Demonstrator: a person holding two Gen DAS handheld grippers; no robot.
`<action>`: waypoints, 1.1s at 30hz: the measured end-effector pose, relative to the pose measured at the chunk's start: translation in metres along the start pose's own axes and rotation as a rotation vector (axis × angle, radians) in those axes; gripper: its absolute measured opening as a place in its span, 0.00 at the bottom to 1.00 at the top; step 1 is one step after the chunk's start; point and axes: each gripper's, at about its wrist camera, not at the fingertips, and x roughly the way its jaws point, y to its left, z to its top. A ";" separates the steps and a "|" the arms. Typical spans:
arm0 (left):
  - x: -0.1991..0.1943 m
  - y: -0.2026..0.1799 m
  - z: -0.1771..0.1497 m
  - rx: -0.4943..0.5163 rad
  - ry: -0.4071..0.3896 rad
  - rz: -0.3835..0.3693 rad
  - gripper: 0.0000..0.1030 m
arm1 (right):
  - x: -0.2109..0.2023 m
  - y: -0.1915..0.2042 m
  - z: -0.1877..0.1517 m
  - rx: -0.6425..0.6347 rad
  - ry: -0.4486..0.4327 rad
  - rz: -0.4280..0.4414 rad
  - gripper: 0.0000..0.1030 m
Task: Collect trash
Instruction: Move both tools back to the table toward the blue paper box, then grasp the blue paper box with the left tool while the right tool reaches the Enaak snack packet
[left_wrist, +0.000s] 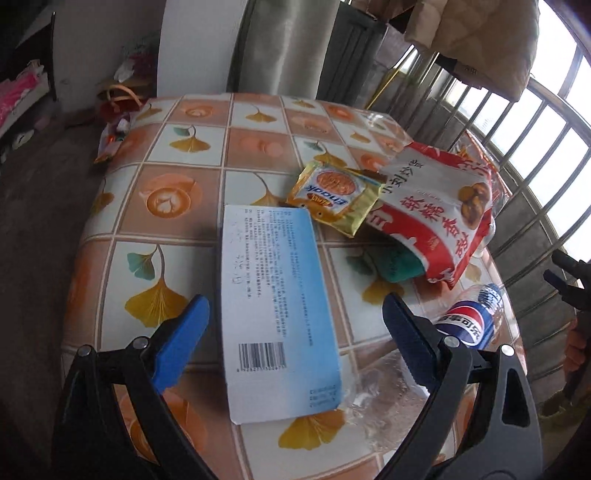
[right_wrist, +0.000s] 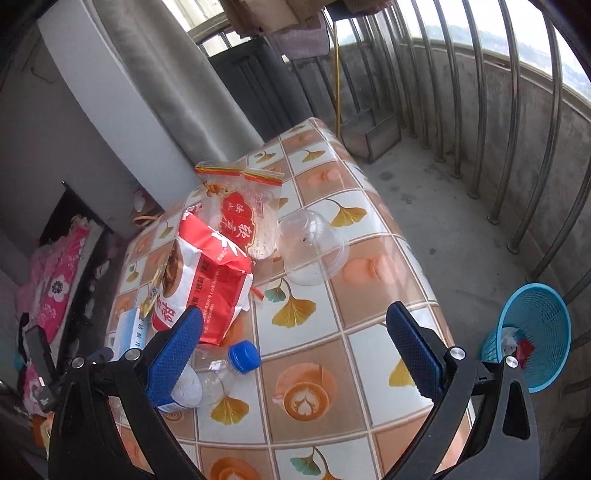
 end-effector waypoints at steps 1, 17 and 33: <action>0.005 0.003 0.002 -0.003 0.013 0.008 0.88 | 0.004 0.004 0.004 -0.001 0.009 0.014 0.93; 0.044 0.009 0.011 0.063 0.071 0.031 0.88 | 0.032 0.036 0.069 0.007 0.011 0.150 0.76; 0.039 0.034 0.017 0.010 0.028 0.055 0.77 | 0.124 0.193 0.038 -0.146 0.453 0.402 0.61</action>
